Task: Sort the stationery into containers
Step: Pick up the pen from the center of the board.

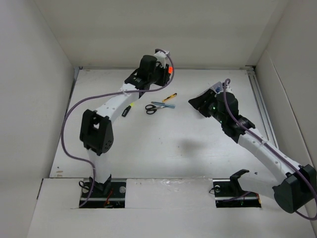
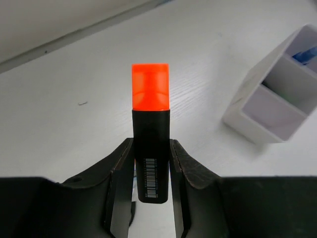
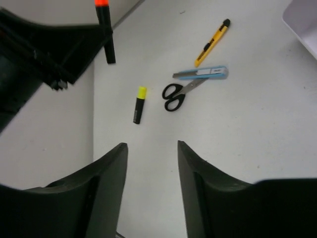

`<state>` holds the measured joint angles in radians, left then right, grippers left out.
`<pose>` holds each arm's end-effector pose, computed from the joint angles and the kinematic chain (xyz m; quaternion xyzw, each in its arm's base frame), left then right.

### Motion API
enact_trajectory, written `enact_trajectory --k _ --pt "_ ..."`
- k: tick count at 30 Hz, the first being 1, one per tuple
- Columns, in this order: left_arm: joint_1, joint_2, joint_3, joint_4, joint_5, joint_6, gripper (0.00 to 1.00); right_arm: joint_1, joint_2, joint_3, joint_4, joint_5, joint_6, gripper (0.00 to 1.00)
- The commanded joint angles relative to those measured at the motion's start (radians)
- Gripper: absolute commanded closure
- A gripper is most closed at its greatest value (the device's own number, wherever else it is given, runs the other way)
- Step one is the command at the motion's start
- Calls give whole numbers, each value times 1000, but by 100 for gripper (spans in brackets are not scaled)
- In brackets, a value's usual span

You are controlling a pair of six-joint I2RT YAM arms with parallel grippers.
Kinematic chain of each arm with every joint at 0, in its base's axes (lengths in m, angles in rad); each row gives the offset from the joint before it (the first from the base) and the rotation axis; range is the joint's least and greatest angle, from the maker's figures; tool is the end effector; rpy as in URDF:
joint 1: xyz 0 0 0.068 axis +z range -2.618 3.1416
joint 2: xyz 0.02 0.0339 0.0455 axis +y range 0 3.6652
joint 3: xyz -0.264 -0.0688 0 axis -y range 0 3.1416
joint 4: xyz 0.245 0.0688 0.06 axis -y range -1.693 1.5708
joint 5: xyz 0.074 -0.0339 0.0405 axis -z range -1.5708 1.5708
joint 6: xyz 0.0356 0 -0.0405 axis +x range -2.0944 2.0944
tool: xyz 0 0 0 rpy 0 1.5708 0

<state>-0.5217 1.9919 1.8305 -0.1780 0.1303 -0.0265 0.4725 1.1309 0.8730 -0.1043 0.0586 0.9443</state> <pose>0.4160 -0.2444 0.3379 0.2361 0.7806 -0.2072 0.5404 0.2344 0.1175 0.3091 0.2084 0.7959 0.3512 0.4470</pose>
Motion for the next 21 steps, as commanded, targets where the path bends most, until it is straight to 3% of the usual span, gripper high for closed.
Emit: enact_trajectory --k 1,3,9,15,21 --pt "2 -155 -271 214 109 -130 91 -14 -51 23 58 -88 -24 50" --pt "-8 -235 -415 314 149 -168 91 -34 -27 35 58 -130 -33 42" --pt "-31 -323 -600 403 207 -188 91 -34 47 64 58 -221 -33 28" --pt "-89 -360 -681 456 250 -188 91 -43 168 122 68 -315 -44 27" --pt "-112 -398 -761 534 282 -214 91 -43 260 164 55 -263 -44 30"
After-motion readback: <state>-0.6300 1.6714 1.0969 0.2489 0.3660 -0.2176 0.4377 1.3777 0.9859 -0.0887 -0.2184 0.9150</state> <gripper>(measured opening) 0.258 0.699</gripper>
